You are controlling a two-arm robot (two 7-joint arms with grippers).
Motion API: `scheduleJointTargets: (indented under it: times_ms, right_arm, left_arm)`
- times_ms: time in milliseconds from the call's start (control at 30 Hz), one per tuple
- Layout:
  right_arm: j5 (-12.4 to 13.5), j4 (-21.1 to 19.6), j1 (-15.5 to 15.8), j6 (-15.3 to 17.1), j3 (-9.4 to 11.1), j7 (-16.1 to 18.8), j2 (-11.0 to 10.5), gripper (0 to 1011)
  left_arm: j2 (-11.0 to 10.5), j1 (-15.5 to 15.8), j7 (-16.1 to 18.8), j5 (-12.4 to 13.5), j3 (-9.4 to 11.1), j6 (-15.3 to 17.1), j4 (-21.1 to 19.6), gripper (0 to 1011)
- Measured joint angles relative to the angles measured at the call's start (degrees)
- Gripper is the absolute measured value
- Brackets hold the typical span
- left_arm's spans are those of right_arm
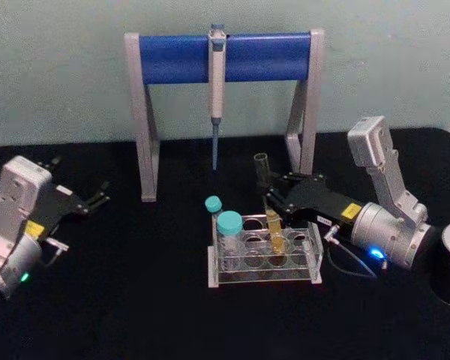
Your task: Pick up the test tube from the test tube rack, shake it, then place it back into the test tube rack.
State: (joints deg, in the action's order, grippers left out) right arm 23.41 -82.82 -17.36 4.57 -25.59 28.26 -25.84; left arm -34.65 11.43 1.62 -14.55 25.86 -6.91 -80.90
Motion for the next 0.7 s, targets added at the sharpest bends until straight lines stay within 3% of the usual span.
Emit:
scheduleJointTargets:
  times_ms: [700]
  right_arm:
    - [-0.01,0.00,0.00,0.00,0.00,0.00,0.00,220]
  left_arm:
    - [0.00,0.00,0.00,0.00,0.00,0.00,0.00,1001]
